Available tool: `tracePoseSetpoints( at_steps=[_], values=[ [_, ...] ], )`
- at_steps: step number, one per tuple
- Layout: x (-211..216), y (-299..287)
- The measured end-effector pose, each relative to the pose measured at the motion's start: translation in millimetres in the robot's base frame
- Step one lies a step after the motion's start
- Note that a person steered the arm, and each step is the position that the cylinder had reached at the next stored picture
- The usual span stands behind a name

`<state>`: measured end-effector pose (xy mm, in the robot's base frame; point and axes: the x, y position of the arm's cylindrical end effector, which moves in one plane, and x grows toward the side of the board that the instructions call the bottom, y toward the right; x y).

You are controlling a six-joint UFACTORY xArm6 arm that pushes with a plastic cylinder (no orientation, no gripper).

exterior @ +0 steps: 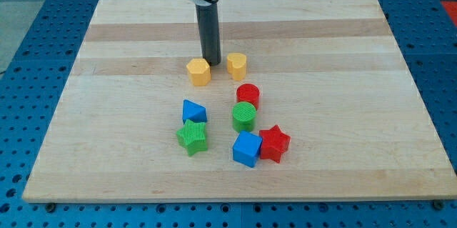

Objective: Push the yellow heart above the yellow hexagon

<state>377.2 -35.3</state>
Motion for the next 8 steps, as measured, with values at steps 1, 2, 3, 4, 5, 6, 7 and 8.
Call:
tracePoseSetpoints(
  at_steps=[1, 2, 3, 4, 5, 6, 7, 8],
  values=[
    [-19, 46],
    [-20, 77],
    [9, 138],
    [35, 116],
    [31, 42],
    [23, 2],
    [11, -5],
    [-2, -8]
  ],
)
